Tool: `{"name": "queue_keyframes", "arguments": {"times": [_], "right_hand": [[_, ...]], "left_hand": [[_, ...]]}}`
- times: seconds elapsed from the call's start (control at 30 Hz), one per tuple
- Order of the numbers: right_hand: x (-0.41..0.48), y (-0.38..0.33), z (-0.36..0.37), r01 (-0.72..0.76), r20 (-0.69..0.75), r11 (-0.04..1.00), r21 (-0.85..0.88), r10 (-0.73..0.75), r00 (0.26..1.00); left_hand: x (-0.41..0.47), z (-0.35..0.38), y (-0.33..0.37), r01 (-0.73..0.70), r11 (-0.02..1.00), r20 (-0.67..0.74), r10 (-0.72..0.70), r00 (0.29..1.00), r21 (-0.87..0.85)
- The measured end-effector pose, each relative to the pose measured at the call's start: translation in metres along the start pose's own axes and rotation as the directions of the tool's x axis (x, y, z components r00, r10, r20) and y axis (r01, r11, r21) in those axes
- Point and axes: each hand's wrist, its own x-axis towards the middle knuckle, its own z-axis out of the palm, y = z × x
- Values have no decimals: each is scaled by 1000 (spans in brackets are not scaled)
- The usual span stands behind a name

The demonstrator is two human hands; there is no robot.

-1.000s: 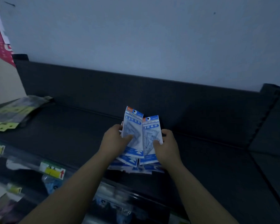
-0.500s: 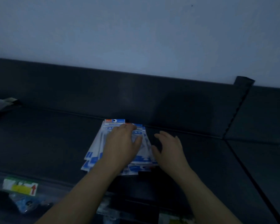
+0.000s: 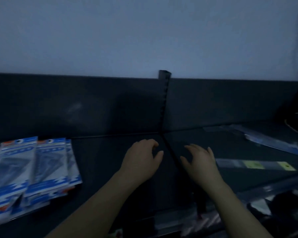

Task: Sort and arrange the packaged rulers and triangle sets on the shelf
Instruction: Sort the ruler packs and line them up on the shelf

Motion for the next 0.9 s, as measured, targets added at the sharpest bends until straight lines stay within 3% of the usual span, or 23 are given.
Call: {"name": "queue_keyframes", "arguments": {"times": [0.17, 0.33, 0.47, 0.53, 0.63, 0.73, 0.9], "right_hand": [[7, 99, -30, -131, -10, 990, -50, 131, 991], [13, 187, -46, -259, 106, 955, -145, 275, 956], [19, 219, -48, -175, 131, 984, 23, 170, 977], [26, 227, -55, -125, 110, 983, 135, 111, 988], [43, 254, -62, -146, 60, 974, 176, 138, 989], [62, 294, -60, -207, -9, 973, 99, 209, 978], [79, 331, -55, -314, 61, 940, -131, 324, 944]], "left_hand": [[42, 62, 63, -47, 996, 139, 57, 989, -76], [76, 126, 124, -87, 994, 315, 101, 944, -60], [100, 174, 158, -95, 995, 420, 90, 903, -7], [112, 190, 167, -119, 991, 404, 88, 911, 53], [129, 202, 169, -80, 994, 363, 47, 931, 76], [143, 204, 164, -2, 999, 374, -14, 927, 43], [158, 198, 148, 139, 989, 321, -147, 935, 49]]}}
